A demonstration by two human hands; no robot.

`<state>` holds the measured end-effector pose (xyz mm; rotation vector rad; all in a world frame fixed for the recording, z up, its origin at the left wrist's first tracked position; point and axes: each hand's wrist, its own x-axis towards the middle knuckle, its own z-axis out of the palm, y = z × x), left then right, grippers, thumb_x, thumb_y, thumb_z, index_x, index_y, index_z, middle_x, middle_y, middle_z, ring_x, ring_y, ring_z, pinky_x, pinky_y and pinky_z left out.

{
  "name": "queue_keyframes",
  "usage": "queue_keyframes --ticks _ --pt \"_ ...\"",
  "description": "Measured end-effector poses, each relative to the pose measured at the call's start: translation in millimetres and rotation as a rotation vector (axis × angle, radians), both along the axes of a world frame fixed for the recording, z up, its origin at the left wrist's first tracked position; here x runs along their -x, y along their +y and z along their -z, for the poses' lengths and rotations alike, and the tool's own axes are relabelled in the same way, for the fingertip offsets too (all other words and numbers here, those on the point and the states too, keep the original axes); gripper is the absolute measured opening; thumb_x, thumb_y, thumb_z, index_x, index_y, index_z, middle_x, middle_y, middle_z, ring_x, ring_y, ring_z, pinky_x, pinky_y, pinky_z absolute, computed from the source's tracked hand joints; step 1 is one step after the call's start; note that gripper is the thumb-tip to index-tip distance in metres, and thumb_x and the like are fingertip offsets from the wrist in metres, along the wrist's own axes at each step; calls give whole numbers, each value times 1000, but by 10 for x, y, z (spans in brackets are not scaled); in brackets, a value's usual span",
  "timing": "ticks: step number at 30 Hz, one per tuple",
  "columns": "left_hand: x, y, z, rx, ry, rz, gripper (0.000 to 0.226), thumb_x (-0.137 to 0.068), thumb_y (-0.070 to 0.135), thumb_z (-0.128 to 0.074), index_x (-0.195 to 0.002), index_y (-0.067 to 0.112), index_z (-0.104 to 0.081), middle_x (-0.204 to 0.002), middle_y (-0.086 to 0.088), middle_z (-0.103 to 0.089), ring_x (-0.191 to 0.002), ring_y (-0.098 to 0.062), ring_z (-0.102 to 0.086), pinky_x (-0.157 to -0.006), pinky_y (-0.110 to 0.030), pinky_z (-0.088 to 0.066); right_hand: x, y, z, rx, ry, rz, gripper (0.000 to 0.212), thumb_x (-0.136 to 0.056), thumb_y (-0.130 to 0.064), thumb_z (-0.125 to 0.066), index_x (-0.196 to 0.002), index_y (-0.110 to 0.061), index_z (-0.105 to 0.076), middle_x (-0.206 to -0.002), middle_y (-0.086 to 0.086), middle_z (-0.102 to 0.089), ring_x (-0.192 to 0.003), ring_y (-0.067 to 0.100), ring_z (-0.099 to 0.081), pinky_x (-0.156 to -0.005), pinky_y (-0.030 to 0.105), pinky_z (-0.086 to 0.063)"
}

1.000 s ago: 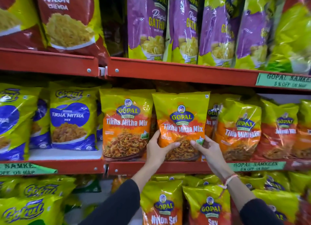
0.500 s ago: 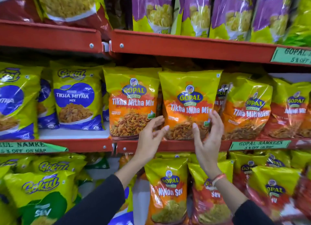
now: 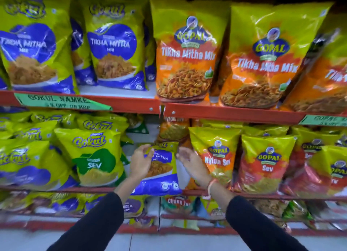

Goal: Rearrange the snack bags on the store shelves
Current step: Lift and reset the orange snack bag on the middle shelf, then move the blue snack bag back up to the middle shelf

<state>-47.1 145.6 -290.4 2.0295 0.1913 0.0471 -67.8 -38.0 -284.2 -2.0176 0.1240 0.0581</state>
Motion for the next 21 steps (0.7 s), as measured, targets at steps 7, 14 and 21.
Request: queue_keyframes --ticks 7,14,21 --pt "-31 289 408 274 412 -193 47 -90 23 -63 -124 -8 -54 -128 -25 -59 -108 -26 -57 -87 -34 -41 -132 219 840 -366 555 187 35 -84 -43 -67 -79 -9 -59 -83 16 -59 -76 27 -63 -69 39 -52" --pt "-20 502 578 446 473 -251 35 -80 -6 -68 -113 -17 -60 -52 0 -68 -44 -5 -60 -45 -16 -51 50 306 633 -425 444 187 25 -78 -32 -76 -76 -9 -65 -95 26 -71 -86 32 -67 -84 50 -55" --pt "350 636 328 580 388 -176 63 -63 11 -85 -121 -1 -62 -120 -18 -67 -111 -32 -64 -104 -46 -46 414 221 344 -594 264 120 24 -84 -11 -70 -107 -5 -70 -109 12 -75 -98 24 -68 -94 45 -54"
